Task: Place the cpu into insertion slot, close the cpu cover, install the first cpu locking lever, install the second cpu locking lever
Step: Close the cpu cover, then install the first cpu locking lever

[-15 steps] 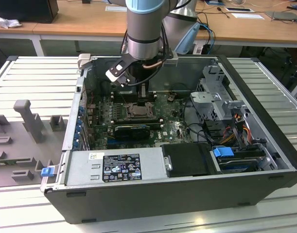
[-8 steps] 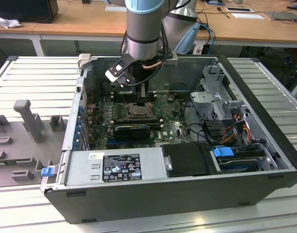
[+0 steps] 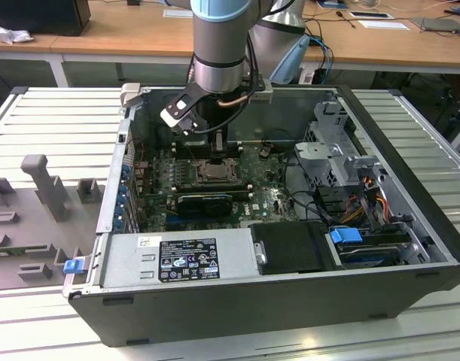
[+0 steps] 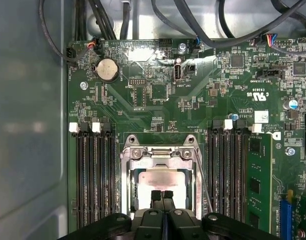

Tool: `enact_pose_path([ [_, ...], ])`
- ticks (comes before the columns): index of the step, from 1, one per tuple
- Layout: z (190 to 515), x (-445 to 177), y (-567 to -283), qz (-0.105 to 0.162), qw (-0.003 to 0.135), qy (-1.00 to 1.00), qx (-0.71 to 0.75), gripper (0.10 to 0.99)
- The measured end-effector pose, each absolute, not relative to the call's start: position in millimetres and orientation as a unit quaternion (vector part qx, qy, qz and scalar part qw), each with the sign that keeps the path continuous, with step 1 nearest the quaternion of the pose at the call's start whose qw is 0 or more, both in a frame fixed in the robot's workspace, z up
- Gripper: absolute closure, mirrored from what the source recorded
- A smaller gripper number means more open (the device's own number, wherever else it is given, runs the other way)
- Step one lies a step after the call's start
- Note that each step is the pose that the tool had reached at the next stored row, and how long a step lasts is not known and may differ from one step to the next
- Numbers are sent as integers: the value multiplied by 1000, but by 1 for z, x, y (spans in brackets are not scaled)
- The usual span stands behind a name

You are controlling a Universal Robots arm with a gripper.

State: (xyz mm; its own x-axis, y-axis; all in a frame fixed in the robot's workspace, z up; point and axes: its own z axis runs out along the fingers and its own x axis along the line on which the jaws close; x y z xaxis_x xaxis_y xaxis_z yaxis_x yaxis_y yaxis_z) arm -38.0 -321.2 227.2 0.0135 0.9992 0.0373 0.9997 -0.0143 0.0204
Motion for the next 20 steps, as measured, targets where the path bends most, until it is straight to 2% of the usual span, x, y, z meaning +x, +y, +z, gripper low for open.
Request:
enact_pose_path([
  [6,228,-41,-321,-20,6,-702,-712,980],
  [11,245,-41,-321,-20,6,-702,-712,980],
  [20,254,-41,-321,-20,6,-702,-712,980],
])
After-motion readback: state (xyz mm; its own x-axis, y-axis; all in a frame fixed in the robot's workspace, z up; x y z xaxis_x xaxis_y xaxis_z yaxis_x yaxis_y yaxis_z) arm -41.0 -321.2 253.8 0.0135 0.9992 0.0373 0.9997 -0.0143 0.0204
